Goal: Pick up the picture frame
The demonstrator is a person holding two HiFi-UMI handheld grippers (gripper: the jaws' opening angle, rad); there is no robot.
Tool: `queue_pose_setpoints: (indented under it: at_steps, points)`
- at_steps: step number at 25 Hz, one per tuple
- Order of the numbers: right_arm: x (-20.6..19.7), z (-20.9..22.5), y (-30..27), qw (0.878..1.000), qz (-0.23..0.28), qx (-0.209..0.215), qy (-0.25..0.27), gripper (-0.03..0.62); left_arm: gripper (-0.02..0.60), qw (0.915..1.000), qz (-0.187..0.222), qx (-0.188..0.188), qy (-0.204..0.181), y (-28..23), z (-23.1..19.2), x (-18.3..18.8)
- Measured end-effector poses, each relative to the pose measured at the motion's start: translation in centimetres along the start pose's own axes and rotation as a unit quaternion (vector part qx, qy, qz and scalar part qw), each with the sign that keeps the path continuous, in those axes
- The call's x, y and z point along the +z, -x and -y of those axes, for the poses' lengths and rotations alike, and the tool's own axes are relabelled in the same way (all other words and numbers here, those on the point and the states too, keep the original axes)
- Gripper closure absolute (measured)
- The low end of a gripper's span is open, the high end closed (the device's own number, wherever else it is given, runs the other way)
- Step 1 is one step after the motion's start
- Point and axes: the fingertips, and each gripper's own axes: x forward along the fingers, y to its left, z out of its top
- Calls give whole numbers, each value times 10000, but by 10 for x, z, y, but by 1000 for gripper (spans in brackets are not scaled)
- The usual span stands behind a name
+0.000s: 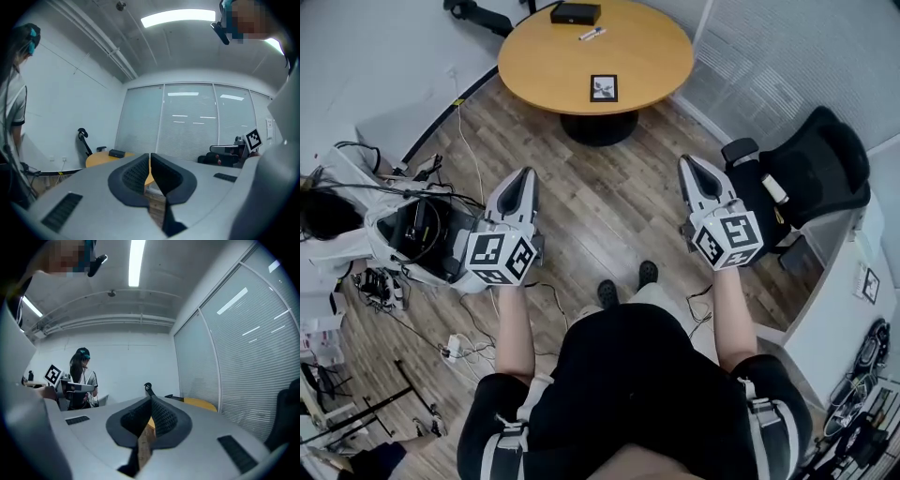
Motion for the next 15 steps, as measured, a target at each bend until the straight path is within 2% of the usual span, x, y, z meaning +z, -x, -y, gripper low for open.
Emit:
queue_pose_setpoints:
  at_steps: [8, 11, 15]
  points:
    - [-7, -59, 14, 9994, -10, 329, -59, 577, 549, 9987, 19, -504, -120, 25, 28, 7]
    - [-18, -61, 10, 9988, -177, 455, -21, 577, 549, 9976, -123, -653, -176, 18, 34, 1]
    - [-26, -44, -3, 9983, -256, 525, -45, 577, 549, 9971, -290, -657, -268, -5, 37, -9]
